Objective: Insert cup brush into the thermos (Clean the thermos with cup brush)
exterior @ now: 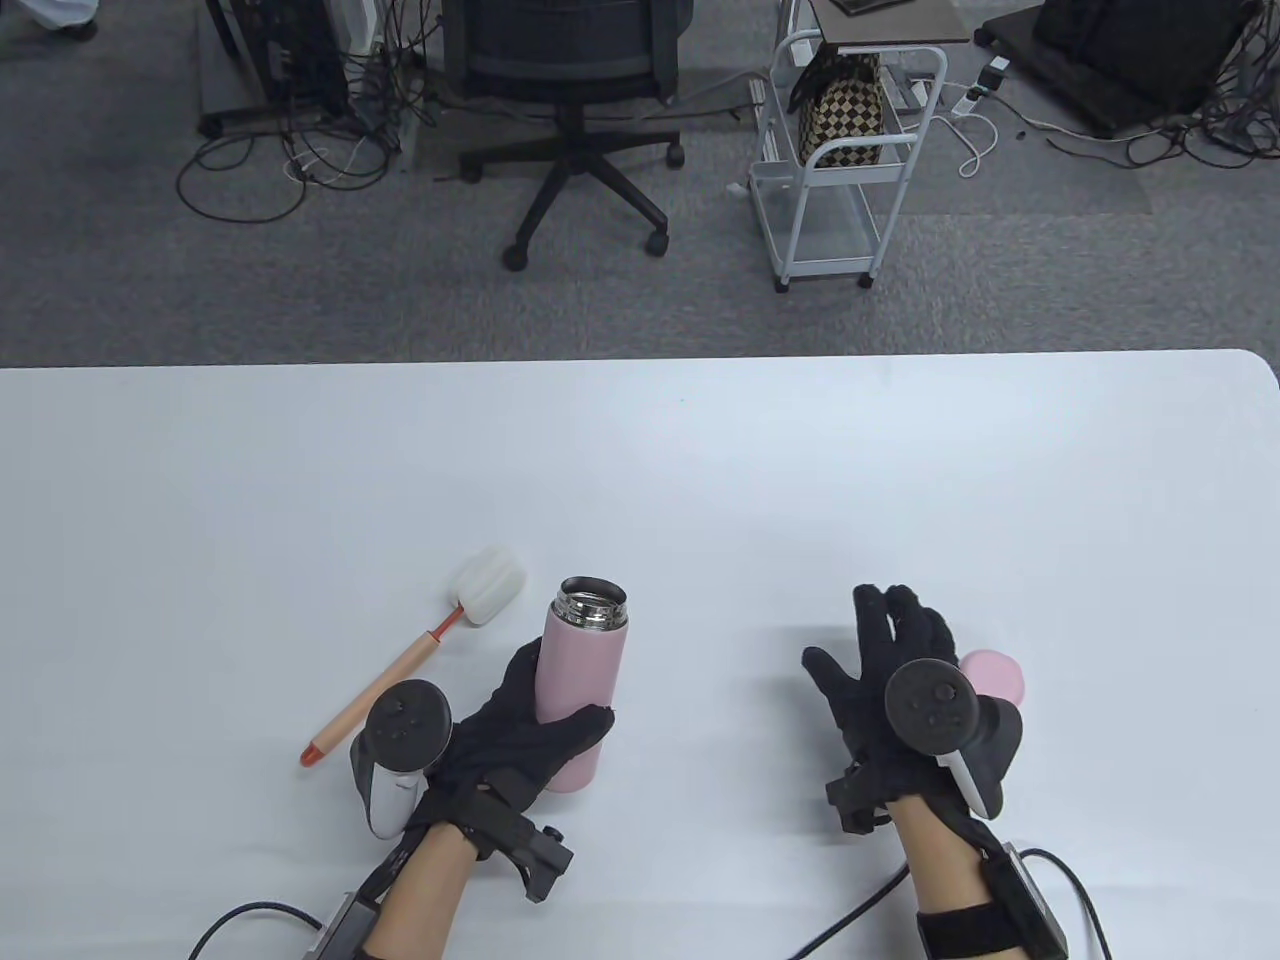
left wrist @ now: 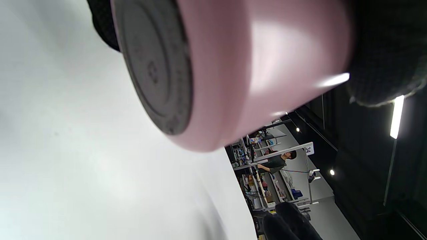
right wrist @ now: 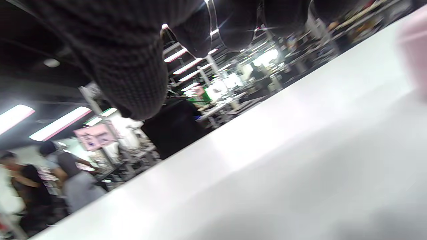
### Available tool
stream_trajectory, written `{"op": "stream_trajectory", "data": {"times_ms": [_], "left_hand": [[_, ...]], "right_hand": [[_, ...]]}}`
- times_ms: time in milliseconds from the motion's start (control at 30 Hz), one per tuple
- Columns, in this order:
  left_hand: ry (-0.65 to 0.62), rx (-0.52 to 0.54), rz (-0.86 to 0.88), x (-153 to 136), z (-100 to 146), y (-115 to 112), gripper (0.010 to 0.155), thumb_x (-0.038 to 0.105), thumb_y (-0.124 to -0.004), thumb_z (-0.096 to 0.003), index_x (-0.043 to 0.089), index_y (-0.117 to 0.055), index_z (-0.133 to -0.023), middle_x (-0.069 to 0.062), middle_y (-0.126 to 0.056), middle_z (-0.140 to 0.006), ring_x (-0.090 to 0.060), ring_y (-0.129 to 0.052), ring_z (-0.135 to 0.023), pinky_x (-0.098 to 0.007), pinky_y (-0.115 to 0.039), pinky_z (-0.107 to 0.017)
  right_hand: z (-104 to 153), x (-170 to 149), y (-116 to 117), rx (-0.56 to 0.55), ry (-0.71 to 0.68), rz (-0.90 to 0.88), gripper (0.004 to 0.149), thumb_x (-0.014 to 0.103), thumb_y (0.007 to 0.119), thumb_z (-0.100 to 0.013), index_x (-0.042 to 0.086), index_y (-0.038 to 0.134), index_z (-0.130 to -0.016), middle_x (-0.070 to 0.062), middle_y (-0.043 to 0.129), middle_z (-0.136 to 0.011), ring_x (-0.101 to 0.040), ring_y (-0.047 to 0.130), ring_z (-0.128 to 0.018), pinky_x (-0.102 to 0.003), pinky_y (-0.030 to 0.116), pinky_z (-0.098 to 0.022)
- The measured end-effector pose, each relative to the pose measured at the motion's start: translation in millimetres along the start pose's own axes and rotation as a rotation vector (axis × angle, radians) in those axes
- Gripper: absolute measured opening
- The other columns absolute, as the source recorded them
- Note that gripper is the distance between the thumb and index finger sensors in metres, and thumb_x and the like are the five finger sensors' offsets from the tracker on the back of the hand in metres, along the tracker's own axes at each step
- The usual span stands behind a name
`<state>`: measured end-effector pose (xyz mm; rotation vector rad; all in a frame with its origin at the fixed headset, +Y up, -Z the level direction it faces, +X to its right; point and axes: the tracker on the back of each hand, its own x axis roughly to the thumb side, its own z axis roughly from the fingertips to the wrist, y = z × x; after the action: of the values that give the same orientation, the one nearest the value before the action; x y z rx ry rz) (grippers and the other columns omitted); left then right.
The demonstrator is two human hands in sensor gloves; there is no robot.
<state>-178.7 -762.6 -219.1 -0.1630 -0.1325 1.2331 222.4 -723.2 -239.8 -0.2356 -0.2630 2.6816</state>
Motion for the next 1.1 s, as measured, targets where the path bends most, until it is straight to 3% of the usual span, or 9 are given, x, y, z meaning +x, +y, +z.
{"op": "stream_trajectory", "data": {"times_ms": [200, 400, 567, 700, 900, 1033, 1100], "left_hand": [[0.007, 0.02, -0.053, -1.8, -0.9, 4.7, 0.091, 0.078, -0.08, -0.0391, 0.029, -0.044, -0.107, -0.011, -0.052, -0.117, -0.039, -0.062, -0.105, -0.053, -0.063, -0.069], [0.008, 0.035, -0.102, -1.6, -0.6, 8.2, 0.091, 0.078, -0.08, -0.0388, 0.03, -0.044, -0.107, -0.011, -0.053, -0.117, -0.039, -0.063, -0.105, -0.053, -0.063, -0.069], [-0.004, 0.06, -0.169, 0.5, 0.4, 11.3, 0.091, 0.078, -0.081, -0.0385, 0.03, -0.045, -0.107, -0.011, -0.053, -0.117, -0.039, -0.063, -0.105, -0.053, -0.063, -0.069], [-0.012, 0.066, -0.247, 2.7, 0.9, 12.8, 0.091, 0.077, -0.081, -0.0385, 0.03, -0.045, -0.107, -0.01, -0.053, -0.117, -0.039, -0.063, -0.105, -0.053, -0.063, -0.069], [-0.029, 0.051, -0.355, 6.7, 1.1, 10.0, 0.09, 0.077, -0.081, -0.0383, 0.03, -0.046, -0.107, -0.01, -0.053, -0.117, -0.039, -0.063, -0.105, -0.054, -0.063, -0.069], [-0.055, 0.032, -0.486, 10.5, 1.0, 5.2, 0.09, 0.077, -0.082, -0.038, 0.031, -0.046, -0.107, -0.009, -0.054, -0.118, -0.038, -0.063, -0.105, -0.054, -0.063, -0.069], [-0.061, 0.024, -0.539, 11.8, 0.9, 2.6, 0.09, 0.077, -0.082, -0.0378, 0.032, -0.047, -0.107, -0.009, -0.054, -0.118, -0.038, -0.063, -0.106, -0.054, -0.063, -0.069]], "right_hand": [[-12.4, -27.4, -4.7, 0.017, 0.17, 0.184, 0.086, 0.055, 0.094, -0.051, 0.023, 0.049, -0.116, -0.018, 0.037, -0.122, -0.063, 0.034, -0.105, -0.074, 0.038, -0.07], [-22.0, -55.3, -7.8, 0.132, 0.354, 0.263, 0.09, 0.058, 0.092, -0.052, 0.025, 0.042, -0.118, -0.019, 0.032, -0.124, -0.07, 0.034, -0.102, -0.075, 0.042, -0.069], [-25.3, -71.4, -3.6, 0.207, 0.446, 0.24, 0.084, 0.053, 0.091, -0.055, 0.025, 0.044, -0.118, -0.022, 0.04, -0.121, -0.067, 0.055, -0.099, -0.07, 0.058, -0.066], [-25.8, -71.4, -3.2, 0.172, 0.436, 0.219, 0.076, 0.045, 0.092, -0.057, 0.024, 0.049, -0.116, -0.023, 0.046, -0.119, -0.057, 0.072, -0.093, -0.061, 0.071, -0.062], [-22.9, -61.3, -2.9, 0.12, 0.303, 0.025, 0.076, 0.046, 0.092, -0.055, 0.023, 0.051, -0.114, -0.024, 0.049, -0.117, -0.057, 0.075, -0.09, -0.058, 0.073, -0.061], [-15.7, -45.5, 2.0, 0.069, 0.178, -0.376, 0.076, 0.049, 0.09, -0.055, 0.021, 0.052, -0.113, -0.024, 0.052, -0.115, -0.056, 0.078, -0.086, -0.057, 0.074, -0.059], [-11.4, -35.9, 4.2, 0.064, 0.123, -0.49, 0.075, 0.052, 0.088, -0.055, 0.021, 0.052, -0.113, -0.023, 0.055, -0.114, -0.054, 0.081, -0.084, -0.055, 0.076, -0.058]]}}
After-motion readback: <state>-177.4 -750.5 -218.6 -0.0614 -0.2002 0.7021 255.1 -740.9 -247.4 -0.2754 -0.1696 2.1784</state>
